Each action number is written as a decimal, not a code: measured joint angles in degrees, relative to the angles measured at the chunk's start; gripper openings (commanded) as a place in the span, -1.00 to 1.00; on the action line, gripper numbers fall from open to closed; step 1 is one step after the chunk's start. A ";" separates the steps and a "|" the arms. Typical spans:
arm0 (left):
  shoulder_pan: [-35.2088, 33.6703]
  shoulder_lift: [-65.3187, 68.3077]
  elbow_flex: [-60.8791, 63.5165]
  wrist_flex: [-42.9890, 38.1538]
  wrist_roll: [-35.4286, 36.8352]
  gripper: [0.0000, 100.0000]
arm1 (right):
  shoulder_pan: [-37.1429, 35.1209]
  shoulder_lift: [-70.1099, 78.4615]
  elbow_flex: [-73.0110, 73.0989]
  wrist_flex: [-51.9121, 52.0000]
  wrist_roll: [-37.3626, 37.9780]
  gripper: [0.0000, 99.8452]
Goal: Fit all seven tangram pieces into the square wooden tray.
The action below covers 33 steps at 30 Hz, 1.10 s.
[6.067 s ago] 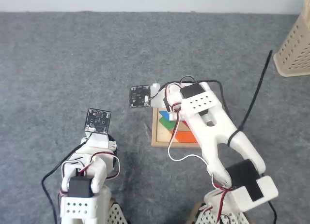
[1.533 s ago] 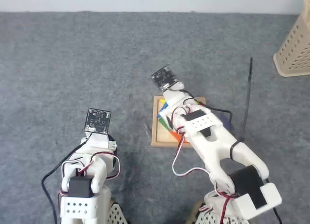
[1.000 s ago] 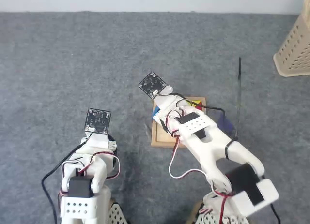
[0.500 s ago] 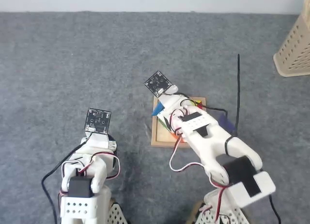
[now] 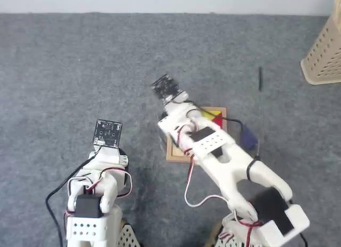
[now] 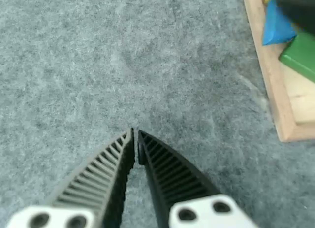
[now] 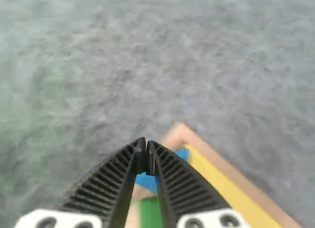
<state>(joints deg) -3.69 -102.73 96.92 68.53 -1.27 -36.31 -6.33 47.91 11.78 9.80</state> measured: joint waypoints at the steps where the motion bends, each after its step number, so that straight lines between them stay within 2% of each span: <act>1: 0.00 0.00 0.00 0.00 0.00 -0.98 | -0.44 0.62 0.00 0.00 -0.09 -0.99; 8: 0.00 0.00 0.00 0.00 0.00 -0.98 | -0.26 6.24 0.00 -2.99 -0.09 -0.99; 15: 0.00 0.00 0.00 0.00 0.00 -0.98 | 3.25 6.42 0.00 -2.99 -0.09 -0.99; 25: 0.00 0.00 0.00 0.00 0.00 -0.98 | 3.87 6.42 0.00 -2.90 -0.09 -0.99; 28: 0.00 0.00 0.00 0.00 0.00 -0.98 | 5.36 3.78 0.00 1.41 -0.09 -0.99; 33: 0.00 0.00 0.00 0.00 0.00 -0.98 | 10.02 -6.95 0.00 15.56 -0.18 -0.99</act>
<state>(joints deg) -3.69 -102.73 96.92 68.53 -1.27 -26.29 -13.27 47.91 27.34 9.63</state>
